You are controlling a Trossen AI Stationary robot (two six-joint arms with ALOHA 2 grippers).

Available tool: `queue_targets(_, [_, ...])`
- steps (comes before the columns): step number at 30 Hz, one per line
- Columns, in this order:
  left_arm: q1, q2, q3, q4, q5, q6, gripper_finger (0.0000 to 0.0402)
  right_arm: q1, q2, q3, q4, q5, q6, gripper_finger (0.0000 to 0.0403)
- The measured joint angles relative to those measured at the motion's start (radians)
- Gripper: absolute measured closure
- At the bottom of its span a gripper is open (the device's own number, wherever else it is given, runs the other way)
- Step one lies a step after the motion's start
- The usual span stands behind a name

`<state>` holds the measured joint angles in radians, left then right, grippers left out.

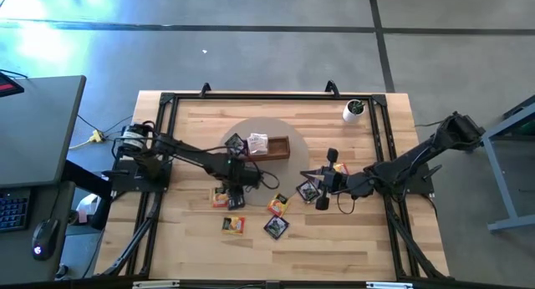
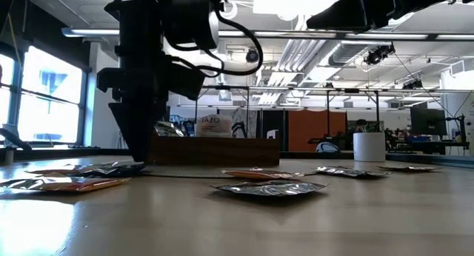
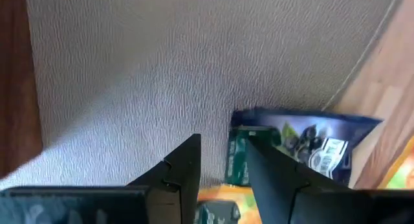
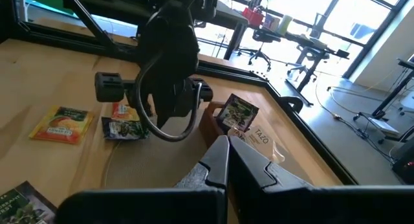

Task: Pick & Place Tea
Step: Put the purple tea bag into the left section of the wooden organizer

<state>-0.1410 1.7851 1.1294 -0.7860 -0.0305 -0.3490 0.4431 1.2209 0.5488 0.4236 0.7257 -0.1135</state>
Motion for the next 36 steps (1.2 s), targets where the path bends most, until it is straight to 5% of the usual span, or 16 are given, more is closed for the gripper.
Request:
queue_targets(15, [-0.003, 0.065, 0.005, 0.058, 0.062, 0.057, 0.0287, 0.0, 0.001, 0.0, 0.0, 0.0, 0.0, 0.0398])
queue_targets(24, [-0.002, 0.079, 0.009, 0.036, 0.056, 0.05, 0.0393, 0.0, 0.001, 0.001, 0.0, 0.0, 0.0, 0.04])
queue_targets(36, [-0.004, 0.086, 0.247, -0.234, 0.045, -0.072, 0.0329, 0.0, 0.001, 0.001, 0.0, 0.0, 0.0, 0.0399])
